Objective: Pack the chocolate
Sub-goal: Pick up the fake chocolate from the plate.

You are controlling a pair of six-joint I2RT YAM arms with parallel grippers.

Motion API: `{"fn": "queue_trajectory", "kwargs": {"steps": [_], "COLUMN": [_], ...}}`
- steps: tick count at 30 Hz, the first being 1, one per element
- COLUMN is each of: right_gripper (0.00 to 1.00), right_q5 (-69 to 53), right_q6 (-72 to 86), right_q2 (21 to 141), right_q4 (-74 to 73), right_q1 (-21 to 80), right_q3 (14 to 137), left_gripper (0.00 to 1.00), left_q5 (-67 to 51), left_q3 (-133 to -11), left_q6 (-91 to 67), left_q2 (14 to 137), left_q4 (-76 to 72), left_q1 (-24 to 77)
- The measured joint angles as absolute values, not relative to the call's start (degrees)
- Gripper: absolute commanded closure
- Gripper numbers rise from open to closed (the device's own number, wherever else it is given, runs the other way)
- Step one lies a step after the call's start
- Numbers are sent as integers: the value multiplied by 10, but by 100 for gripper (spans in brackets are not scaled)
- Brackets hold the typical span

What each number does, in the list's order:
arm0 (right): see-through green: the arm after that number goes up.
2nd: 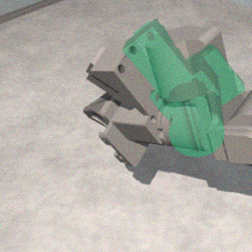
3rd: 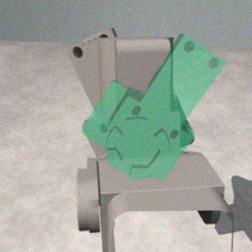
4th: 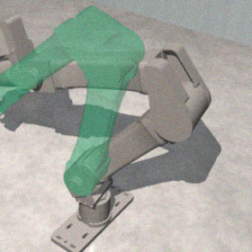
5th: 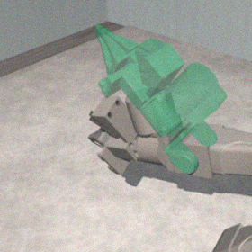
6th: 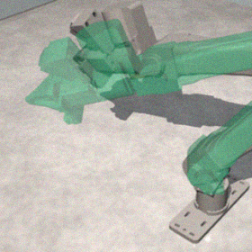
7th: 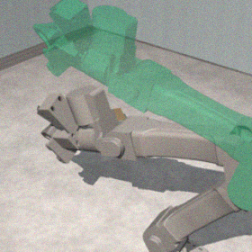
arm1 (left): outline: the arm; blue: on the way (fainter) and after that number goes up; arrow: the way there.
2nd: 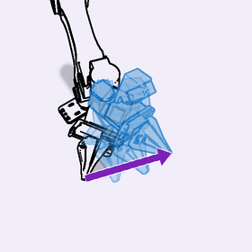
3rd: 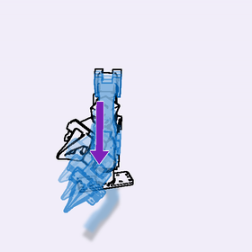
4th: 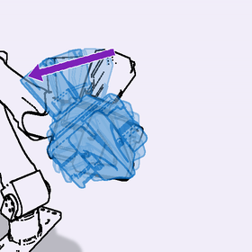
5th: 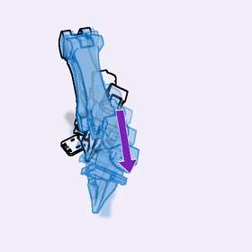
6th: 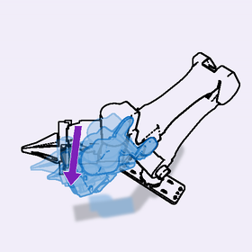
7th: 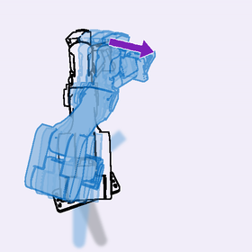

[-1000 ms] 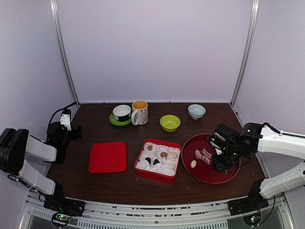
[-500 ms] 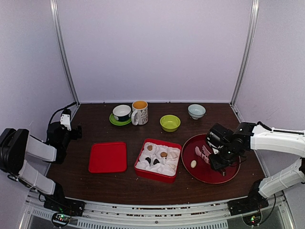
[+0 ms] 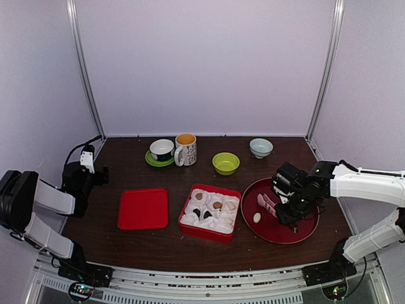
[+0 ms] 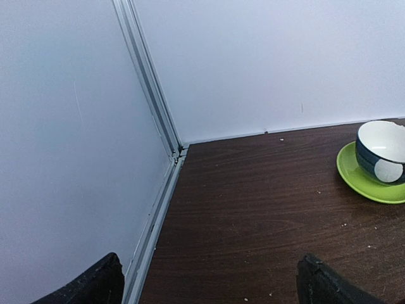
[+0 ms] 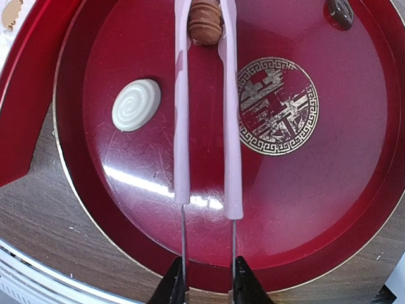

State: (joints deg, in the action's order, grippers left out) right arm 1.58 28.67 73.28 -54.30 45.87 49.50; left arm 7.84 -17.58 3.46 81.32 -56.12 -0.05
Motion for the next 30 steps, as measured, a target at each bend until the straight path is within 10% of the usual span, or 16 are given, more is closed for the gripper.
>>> {"fn": "queue_trajectory", "kwargs": {"steps": [30], "right_gripper": [83], "right_q5": [-28], "right_q6": [256], "right_q2": [610], "right_q4": [-553], "right_q1": [459], "right_q3": [542], "left_gripper": [2], "left_q5": [78], "left_q3": [-176], "left_q6": [35], "left_q2": [813], "left_q4": [-561], "left_q1": [-1]}}
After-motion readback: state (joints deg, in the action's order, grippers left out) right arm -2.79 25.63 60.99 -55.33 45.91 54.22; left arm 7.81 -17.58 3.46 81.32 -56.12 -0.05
